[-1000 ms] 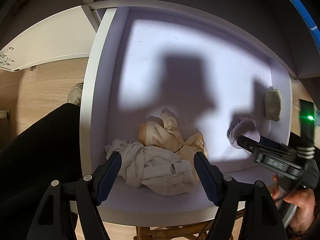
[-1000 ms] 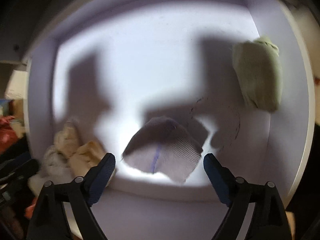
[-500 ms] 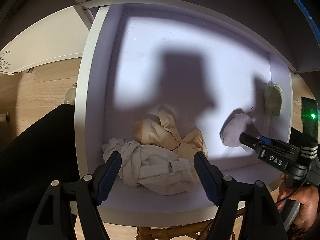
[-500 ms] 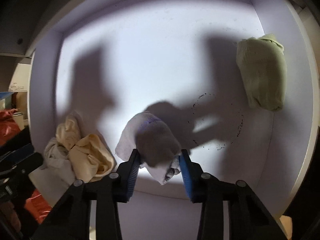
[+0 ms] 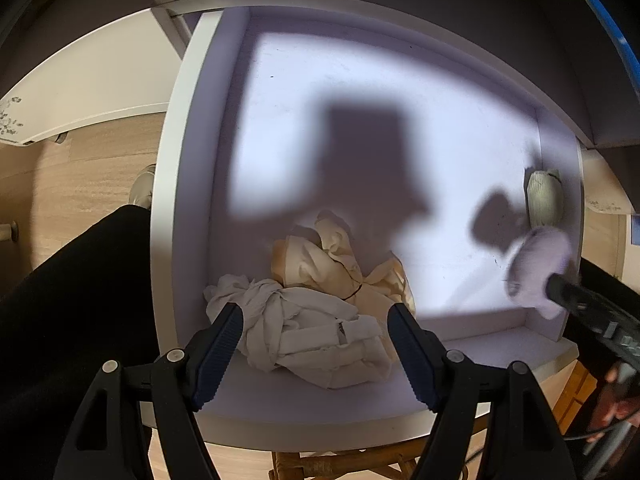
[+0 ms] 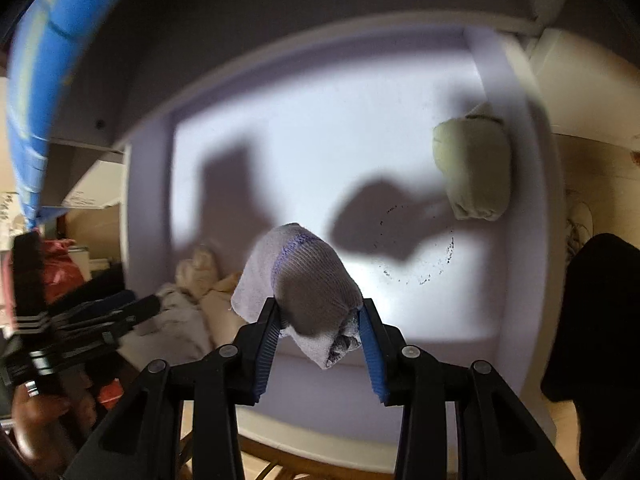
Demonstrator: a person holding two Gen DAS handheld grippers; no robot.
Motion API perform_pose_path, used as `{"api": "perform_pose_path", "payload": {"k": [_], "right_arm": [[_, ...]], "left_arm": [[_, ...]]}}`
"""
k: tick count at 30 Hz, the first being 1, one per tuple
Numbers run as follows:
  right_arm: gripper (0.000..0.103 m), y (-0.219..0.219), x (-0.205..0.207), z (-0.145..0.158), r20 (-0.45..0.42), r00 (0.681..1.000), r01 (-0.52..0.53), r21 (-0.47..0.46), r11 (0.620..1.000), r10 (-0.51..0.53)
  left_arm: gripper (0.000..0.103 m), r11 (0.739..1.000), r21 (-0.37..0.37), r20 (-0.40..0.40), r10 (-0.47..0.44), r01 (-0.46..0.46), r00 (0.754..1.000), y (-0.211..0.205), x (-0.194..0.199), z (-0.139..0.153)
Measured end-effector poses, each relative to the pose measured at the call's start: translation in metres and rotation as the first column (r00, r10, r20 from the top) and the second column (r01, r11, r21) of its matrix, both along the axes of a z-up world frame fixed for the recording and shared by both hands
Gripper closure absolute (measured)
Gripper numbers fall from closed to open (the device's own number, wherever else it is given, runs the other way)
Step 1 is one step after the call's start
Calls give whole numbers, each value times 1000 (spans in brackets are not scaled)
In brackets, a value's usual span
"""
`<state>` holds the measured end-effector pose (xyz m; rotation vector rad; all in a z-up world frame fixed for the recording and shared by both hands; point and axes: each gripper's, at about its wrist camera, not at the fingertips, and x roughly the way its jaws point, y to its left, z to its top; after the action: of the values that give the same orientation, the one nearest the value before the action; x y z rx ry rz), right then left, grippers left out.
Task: Organize soft objects
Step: 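Lift the white-lavender sock out of the drawer with the right tool toward the tray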
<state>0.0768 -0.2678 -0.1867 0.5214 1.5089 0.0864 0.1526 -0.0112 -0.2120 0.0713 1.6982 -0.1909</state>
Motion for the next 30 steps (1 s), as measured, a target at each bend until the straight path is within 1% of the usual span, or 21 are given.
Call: {"api": "perform_pose_path", "payload": {"k": [2,5,7,13,17,22,26,30], "right_arm": [[63,-11,-1,13,15,1000,14,23,1000,-14],[63,-25,-7,46,58,998,13,35,999,-15],[63,-24,-13,59,85,996,8,33,999,-11],[63,-40,-11,131,181,983,-16,6,1000,14],[63,-46,-6,180,254,967,-26,-2,1000,26],[63,-45,19,243,369,928,-36,-60,998,56],[63,-47,50,271,409,910,-15,-114,993,60],[63,-47,85,279,401,913,2,-169,986,67]], "left_arm": [[27,1000,6,-2,-13,13,1000,-2,-1,-1],[27,1000,15,-9,-23,23,1000,-4,-3,-2],[27,1000,16,-9,-24,24,1000,-5,-3,-3],[27,999,15,-13,-33,33,999,-9,-7,-5],[27,999,20,-23,-41,41,999,-11,-9,-9],[27,998,29,-40,-59,60,997,-16,-15,-16],[27,998,17,-40,-64,65,997,-20,-18,-17],[27,998,15,-45,-63,63,997,-18,-18,-18]]}}
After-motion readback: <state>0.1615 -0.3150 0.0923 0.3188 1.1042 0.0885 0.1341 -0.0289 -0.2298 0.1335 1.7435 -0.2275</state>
